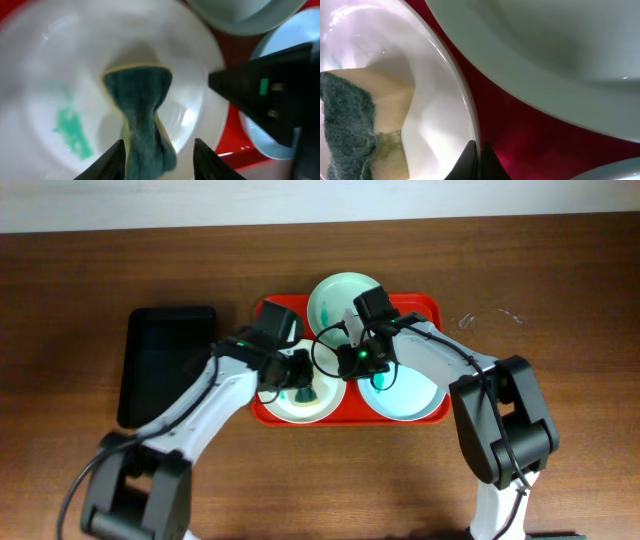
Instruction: Clean dirty plates on tray and stack at the side
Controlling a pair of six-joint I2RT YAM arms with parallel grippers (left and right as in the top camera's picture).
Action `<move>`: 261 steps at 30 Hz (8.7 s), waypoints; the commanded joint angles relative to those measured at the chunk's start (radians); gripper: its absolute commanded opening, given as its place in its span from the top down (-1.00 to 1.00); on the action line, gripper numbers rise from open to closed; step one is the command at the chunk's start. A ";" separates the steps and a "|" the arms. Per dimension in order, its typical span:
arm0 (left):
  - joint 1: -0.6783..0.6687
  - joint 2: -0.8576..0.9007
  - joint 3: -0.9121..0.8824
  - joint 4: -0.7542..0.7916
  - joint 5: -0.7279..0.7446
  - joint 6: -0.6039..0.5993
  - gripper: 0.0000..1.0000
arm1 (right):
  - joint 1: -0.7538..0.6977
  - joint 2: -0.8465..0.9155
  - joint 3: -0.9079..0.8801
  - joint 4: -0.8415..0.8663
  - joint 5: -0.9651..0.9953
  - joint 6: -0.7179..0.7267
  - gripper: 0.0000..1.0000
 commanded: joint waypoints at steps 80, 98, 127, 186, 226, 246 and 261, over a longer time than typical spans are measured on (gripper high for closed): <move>0.029 0.177 0.099 -0.168 -0.042 0.037 1.00 | 0.031 0.016 -0.008 -0.016 0.099 0.021 0.92; 0.031 0.104 0.182 -0.359 -0.588 -0.016 1.00 | 0.031 0.011 0.001 -0.036 0.109 0.019 0.92; 0.470 -0.084 0.229 -0.432 -0.405 -0.012 1.00 | 0.594 -0.147 0.341 -0.179 1.835 -0.388 0.92; 0.470 -0.074 0.219 -0.406 -0.408 -0.012 1.00 | -0.918 -0.042 0.124 -0.116 0.175 -0.105 0.92; 0.470 -0.074 0.219 -0.405 -0.408 -0.012 1.00 | -0.206 0.123 0.292 0.068 0.304 -0.280 -0.51; 0.470 -0.074 0.219 -0.400 -0.408 -0.012 1.00 | -0.178 0.167 0.294 0.085 0.188 -0.234 0.92; 0.470 -0.073 0.218 -0.398 -0.400 -0.012 1.00 | -0.014 0.154 0.294 -0.045 0.147 -0.089 0.46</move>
